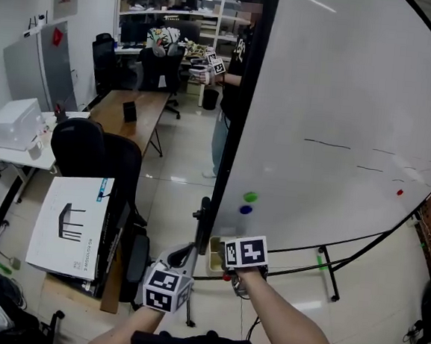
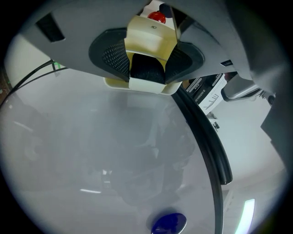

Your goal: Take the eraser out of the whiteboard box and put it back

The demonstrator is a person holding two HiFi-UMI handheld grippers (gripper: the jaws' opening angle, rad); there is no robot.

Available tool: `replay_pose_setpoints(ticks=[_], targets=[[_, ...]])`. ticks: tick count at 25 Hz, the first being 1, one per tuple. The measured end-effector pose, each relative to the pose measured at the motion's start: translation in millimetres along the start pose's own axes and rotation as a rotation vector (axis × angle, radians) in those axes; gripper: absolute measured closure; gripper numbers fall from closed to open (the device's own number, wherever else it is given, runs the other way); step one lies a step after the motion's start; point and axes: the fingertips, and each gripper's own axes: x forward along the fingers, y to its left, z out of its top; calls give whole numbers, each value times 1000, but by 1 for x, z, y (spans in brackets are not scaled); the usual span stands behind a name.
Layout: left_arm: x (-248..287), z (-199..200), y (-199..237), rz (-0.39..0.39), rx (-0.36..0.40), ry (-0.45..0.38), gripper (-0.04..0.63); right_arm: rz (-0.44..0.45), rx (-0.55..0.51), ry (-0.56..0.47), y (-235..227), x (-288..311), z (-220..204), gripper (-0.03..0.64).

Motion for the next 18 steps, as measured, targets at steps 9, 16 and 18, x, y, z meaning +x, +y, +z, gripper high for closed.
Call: replay_pose_setpoints(ticks=[9,16,18], targets=[[-1,-3,-11,-13,-6,11,580,-5,-2,-12,0,-2,0,348],[-5,2,-11,8,2,13,580,11,-12,-70,0,-11,1,318],[-4,2,-12,14,6,19,580,20,-4,-89,0,-15,2,293]])
